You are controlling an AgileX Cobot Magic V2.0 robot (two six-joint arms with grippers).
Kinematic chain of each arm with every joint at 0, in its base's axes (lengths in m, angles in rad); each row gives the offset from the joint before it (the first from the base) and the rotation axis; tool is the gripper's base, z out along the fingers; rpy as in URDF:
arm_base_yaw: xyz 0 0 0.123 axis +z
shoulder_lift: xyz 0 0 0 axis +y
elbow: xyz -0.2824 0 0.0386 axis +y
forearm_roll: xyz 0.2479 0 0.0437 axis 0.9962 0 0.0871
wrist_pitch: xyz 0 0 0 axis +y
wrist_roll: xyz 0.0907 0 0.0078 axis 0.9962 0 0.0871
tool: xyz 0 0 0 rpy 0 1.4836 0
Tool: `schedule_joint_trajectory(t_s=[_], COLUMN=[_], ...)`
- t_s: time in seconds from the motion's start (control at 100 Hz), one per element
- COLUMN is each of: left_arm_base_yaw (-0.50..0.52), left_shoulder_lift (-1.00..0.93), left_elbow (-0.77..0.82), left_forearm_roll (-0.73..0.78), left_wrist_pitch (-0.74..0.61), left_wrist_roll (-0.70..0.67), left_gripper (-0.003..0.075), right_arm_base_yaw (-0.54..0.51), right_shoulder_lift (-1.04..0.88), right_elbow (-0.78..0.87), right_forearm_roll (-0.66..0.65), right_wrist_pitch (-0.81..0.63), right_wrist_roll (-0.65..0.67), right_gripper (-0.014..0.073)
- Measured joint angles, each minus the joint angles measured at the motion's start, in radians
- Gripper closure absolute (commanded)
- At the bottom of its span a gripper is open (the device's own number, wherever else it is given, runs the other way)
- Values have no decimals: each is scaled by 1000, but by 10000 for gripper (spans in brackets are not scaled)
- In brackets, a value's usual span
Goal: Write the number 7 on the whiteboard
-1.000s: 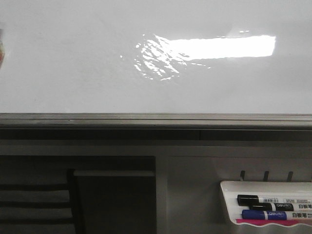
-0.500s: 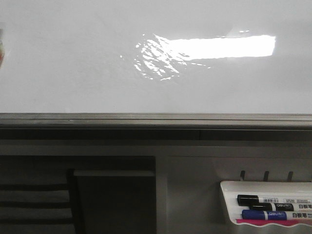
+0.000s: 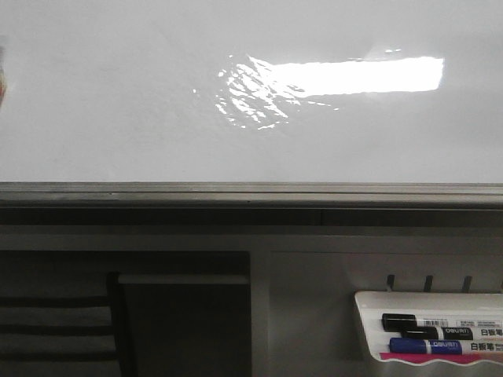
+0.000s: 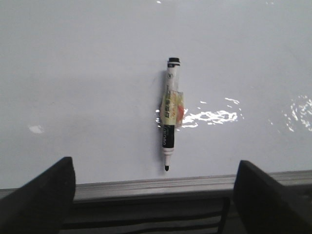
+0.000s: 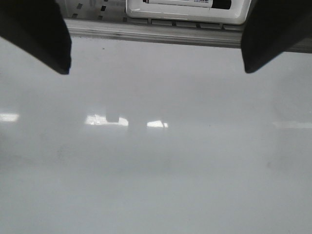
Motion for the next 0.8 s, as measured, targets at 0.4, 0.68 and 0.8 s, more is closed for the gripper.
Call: schedule_joint_trajectory(t_s=[0.4,0.68,0.8], left_arm_base_yaw=[-42,-42,-42], left_shoulder_lift=[365,626,712], left_elbow=[-37,-96,-102], left_forearm_roll=[25,25,25], left_wrist_pitch=[-67,-265,-372], left_wrist_roll=[0,0,0], left_gripper=[125,124,125], right_arm_base_yaw=[0,0,0], right_shoulder_lift=[0,0,0], right_elbow=[0,0,0], right_forearm_roll=[13,17,17], right_wrist_pitch=[0,0,0], right_wrist_roll=[0,0,0], right_gripper=[-38,-35,-35])
